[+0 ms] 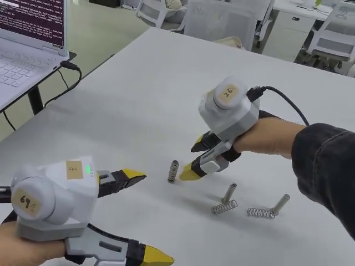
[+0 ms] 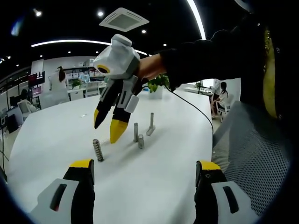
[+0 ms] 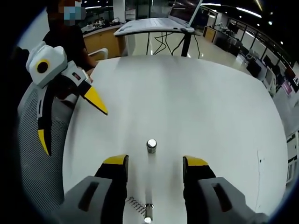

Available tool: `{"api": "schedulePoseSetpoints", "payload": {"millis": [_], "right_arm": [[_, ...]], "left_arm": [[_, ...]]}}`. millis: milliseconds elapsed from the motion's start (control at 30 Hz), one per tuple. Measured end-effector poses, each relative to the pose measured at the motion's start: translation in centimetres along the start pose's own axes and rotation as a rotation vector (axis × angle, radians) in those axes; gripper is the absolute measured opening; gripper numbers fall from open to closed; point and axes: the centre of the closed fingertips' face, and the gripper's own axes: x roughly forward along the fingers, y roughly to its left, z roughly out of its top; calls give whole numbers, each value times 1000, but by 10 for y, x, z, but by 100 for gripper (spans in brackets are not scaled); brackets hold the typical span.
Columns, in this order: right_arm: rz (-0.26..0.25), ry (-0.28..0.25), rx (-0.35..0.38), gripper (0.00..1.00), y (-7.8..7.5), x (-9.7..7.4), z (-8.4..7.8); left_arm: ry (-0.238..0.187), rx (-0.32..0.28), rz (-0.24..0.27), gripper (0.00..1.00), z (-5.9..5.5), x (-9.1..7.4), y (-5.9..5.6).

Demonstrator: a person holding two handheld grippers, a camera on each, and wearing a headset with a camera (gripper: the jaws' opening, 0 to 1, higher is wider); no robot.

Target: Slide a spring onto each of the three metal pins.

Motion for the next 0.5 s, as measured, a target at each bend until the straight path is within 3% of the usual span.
{"api": "schedulePoseSetpoints", "payload": {"millis": [500], "right_arm": [[-59,-101,48,50,-3,-36,-1]], "left_arm": [[10,6,-33,86,6,11,-4]]}}
